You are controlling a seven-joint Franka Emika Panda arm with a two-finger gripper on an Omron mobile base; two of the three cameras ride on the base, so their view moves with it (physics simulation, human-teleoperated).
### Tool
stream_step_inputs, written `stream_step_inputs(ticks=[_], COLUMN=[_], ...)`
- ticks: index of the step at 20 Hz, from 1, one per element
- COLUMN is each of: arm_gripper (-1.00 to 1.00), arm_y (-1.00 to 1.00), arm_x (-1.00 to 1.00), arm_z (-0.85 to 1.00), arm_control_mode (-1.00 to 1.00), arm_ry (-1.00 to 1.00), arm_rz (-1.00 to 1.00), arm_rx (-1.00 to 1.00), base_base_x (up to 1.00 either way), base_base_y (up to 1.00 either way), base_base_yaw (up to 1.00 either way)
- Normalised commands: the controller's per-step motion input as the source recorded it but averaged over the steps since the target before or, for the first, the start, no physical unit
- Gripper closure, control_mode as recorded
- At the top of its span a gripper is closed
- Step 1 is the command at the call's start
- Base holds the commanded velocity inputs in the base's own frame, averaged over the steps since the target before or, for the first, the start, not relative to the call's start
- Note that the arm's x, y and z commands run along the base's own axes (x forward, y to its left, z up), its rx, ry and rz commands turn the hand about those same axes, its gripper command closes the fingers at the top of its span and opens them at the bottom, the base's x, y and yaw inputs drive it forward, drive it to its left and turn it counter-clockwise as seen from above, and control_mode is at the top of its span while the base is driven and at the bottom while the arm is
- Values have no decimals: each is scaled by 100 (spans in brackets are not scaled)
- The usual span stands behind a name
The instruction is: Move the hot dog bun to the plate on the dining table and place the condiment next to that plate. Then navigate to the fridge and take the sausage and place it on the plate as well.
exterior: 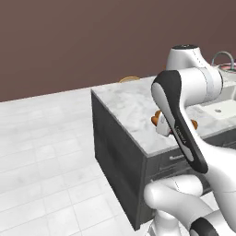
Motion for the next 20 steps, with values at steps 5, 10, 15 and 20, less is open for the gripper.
stream_step_inputs(ticks=[5, 10, 15, 20], arm_gripper=[100, 100, 100, 100], arm_y=[0, 0, 0, 0], arm_x=[0, 0, 0, 0], arm_z=[0, 0, 0, 0], arm_control_mode=[100, 100, 100, 100], arm_ry=[0, 0, 0, 0], arm_rz=[0, 0, 0, 0], arm_rx=[0, 0, 0, 0], base_base_x=[30, 68, 100, 100], base_base_y=[100, 100, 100, 100], base_base_yaw=[0, -9, -24, -27])
